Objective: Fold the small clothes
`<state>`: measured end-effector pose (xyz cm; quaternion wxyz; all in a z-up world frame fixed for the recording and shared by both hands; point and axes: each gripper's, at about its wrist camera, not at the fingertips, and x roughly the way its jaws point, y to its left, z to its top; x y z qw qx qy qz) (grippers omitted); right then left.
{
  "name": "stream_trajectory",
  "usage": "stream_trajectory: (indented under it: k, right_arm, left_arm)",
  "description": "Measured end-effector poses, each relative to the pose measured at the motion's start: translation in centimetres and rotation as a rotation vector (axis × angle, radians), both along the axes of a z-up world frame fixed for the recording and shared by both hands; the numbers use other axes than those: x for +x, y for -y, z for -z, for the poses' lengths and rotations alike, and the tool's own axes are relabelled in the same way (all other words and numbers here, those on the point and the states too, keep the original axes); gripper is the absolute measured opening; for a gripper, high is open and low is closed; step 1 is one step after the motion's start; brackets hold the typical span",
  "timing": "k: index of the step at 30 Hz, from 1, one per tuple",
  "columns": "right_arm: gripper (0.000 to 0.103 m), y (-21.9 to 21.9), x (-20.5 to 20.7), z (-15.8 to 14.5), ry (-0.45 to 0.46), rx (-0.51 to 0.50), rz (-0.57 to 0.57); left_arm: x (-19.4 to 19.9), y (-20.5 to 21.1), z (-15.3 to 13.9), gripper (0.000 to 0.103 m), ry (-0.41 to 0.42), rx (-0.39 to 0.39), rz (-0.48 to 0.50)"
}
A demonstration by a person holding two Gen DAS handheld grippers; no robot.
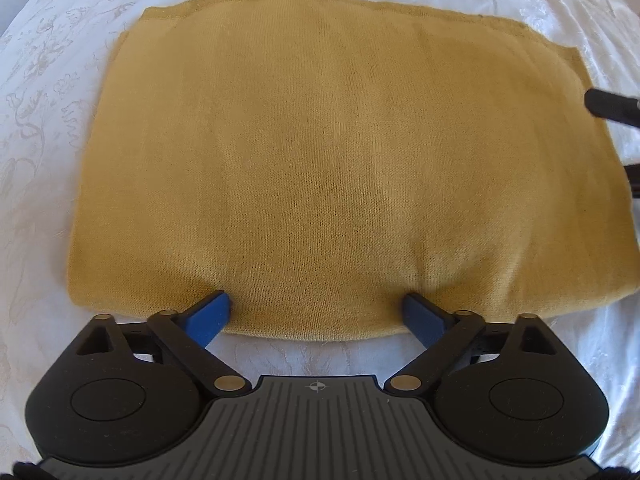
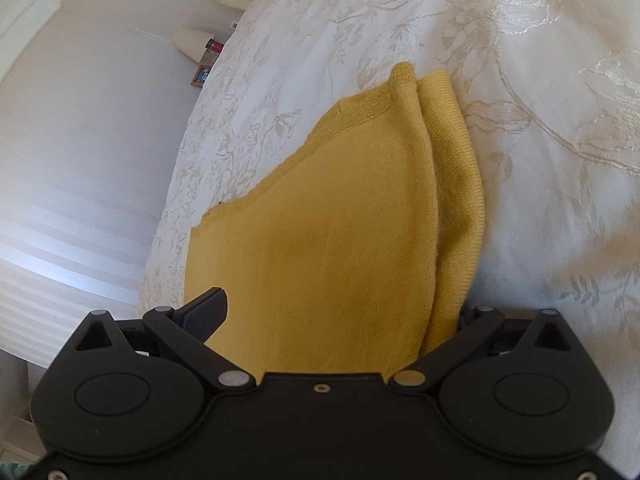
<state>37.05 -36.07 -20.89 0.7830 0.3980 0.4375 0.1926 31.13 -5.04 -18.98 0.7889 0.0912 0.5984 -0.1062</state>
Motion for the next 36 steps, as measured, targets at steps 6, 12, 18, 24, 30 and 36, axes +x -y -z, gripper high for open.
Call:
stream_trajectory:
  k: [6,12,18,24,30,36]
  right_arm:
    - [0.102,-0.2,-0.5,-0.1,0.007,-0.003,0.0]
    - [0.102,0.0,-1.0,0.0,0.008,0.009,0.011]
    - [0.101,0.2,-1.3,0.0,0.004,0.018,0.014]
    - [0.101,0.2,-1.4,0.0,-0.003,0.022,0.018]
    - [0.101,0.5,-2.0,-0.2,-0.025,0.027,0.032]
    - [0.077,1.2,-3.2,-0.4,-0.069,0.033,0.081]
  left_arm:
    - [1.4,-0.7,-4.2,0.075,0.088,-0.088,-0.073]
    - [6.2,0.7,-4.4,0.075,0.109,-0.096,-0.106]
    - [7.8,3.0,-3.8,0.075,0.121,-0.052,-0.06]
    - [9.2,3.8,-1.8,0.076,0.098,-0.016,-0.066]
    - [10.0,4.8,-0.4,0.085,0.085,0.056,-0.027]
    - [8.7,3.5,-2.9,0.08,0.115,0.013,-0.054]
